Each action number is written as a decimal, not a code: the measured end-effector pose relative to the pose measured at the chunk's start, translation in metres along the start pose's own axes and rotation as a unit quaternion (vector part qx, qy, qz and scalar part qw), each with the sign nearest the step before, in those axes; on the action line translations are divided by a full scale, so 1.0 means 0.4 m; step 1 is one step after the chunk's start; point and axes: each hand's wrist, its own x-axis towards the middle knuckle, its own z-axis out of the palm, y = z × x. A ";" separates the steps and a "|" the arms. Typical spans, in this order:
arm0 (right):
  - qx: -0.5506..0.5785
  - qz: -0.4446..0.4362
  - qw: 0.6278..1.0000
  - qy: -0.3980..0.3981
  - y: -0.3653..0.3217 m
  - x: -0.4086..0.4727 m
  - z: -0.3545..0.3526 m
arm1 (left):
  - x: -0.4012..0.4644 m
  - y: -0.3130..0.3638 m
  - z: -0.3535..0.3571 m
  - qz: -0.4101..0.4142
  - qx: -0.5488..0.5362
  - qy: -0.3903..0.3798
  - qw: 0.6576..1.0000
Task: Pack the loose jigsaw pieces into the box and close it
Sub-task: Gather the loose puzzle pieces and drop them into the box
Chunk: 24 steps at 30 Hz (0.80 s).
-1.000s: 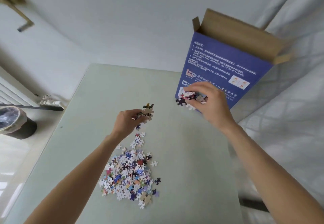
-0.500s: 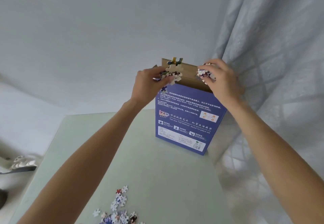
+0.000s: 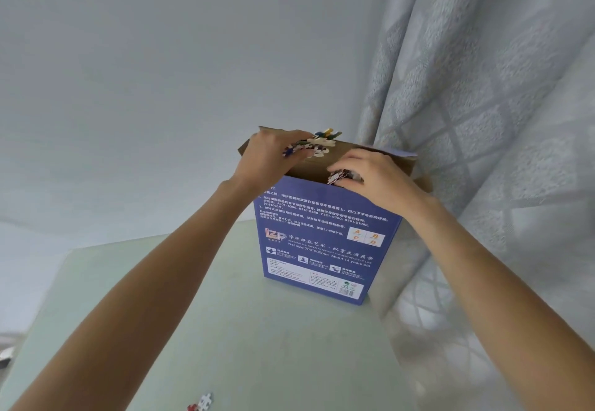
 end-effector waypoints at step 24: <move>-0.032 0.058 0.987 0.149 -0.059 -0.087 0.062 | 0.027 -0.028 0.026 0.014 0.054 -0.167 0.984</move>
